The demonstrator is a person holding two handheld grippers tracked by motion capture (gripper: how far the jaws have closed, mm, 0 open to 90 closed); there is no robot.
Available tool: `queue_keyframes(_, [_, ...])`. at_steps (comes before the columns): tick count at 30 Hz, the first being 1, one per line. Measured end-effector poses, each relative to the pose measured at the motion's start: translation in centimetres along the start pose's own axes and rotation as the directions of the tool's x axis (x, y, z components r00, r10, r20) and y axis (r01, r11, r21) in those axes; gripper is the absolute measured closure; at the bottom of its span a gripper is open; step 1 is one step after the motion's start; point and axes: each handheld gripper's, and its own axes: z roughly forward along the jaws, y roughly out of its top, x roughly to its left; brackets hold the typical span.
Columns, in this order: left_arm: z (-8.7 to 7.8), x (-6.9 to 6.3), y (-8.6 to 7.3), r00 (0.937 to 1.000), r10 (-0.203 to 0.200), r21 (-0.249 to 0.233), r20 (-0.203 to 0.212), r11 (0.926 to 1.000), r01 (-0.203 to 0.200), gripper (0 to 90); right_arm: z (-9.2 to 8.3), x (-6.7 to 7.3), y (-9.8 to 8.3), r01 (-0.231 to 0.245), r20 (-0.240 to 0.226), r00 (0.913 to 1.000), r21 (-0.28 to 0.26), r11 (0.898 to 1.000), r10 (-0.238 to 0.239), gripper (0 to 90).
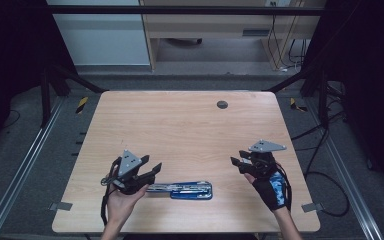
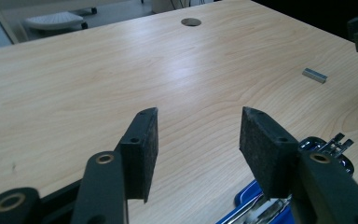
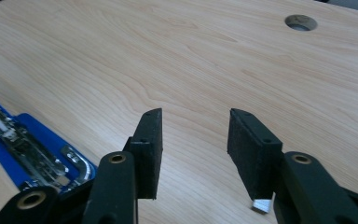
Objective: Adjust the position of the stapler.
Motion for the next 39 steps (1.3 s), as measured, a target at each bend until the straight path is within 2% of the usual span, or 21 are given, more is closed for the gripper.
queue_keyframes(4, [-1.1,1.6,-1.0,0.9990,0.004,0.016,-0.046,0.9999,-0.004,44.5,-0.1,-0.7,-0.3,-0.009,0.024,0.9997,0.011,1.000,0.009,55.2])
queue_keyframes(7, [-1.8,3.0,-1.9,0.9979,-0.009,0.020,-0.064,0.9997,0.010,43.1,-0.2,-1.2,-0.5,-0.023,0.043,0.9989,0.024,0.999,0.022,55.2])
queue_keyframes(9, [-2.3,3.8,-2.5,0.9965,-0.001,0.034,-0.083,0.9994,0.004,43.0,-0.2,-1.5,-0.6,-0.025,0.053,0.9983,0.033,0.999,0.023,55.1])
queue_keyframes(12, [-2.9,4.8,-3.4,0.9960,-0.018,0.031,-0.088,0.9993,0.020,43.2,-0.1,-1.9,-0.8,-0.035,0.070,0.9971,0.050,0.998,0.031,55.1])
queue_keyframes(15, [-3.5,5.6,-4.5,0.9939,-0.018,0.027,-0.109,0.9994,0.021,45.0,0.1,-2.3,-0.9,-0.037,0.081,0.9962,0.069,0.997,0.032,55.1])
queue_keyframes(20, [-4.0,6.4,-5.9,0.9938,-0.029,0.045,-0.107,0.9984,0.034,45.2,0.2,-2.8,-1.3,-0.056,0.096,0.9942,0.074,0.996,0.048,55.1])
queue_keyframes(22, [-4.2,6.7,-6.3,0.9921,-0.031,0.038,-0.122,0.9986,0.036,45.2,0.3,-3.0,-1.4,-0.067,0.106,0.9927,0.084,0.994,0.058,55.2])
queue_keyframes(25, [-4.5,7.2,-6.7,0.9893,-0.055,0.012,-0.135,0.9983,0.058,45.3,0.6,-3.4,-1.4,-0.068,0.121,0.9910,0.098,0.993,0.056,55.2])
queue_keyframes(31, [-4.9,7.8,-7.5,0.9880,-0.068,-0.013,-0.138,0.9977,0.067,46.8,0.9,-3.8,-1.5,-0.090,0.132,0.9883,0.099,0.991,0.077,54.7])
queue_keyframes(33, [-5.0,8.1,-7.9,0.9848,-0.080,-0.004,-0.154,0.9968,0.080,47.3,1.1,-4.0,-1.6,-0.083,0.143,0.9874,0.101,0.991,0.068,54.2])
queue_keyframes(36, [-4.9,8.4,-8.1,0.9814,-0.094,0.008,-0.167,0.9952,0.097,47.5,1.4,-4.0,-1.7,-0.106,0.143,0.9857,0.110,0.988,0.090,52.6])
queue_keyframes(39, [-4.9,8.5,-8.2,0.9798,-0.096,0.015,-0.175,0.9948,0.101,47.5,1.8,-4.1,-1.8,-0.092,0.151,0.9859,0.124,0.988,0.073,51.7])
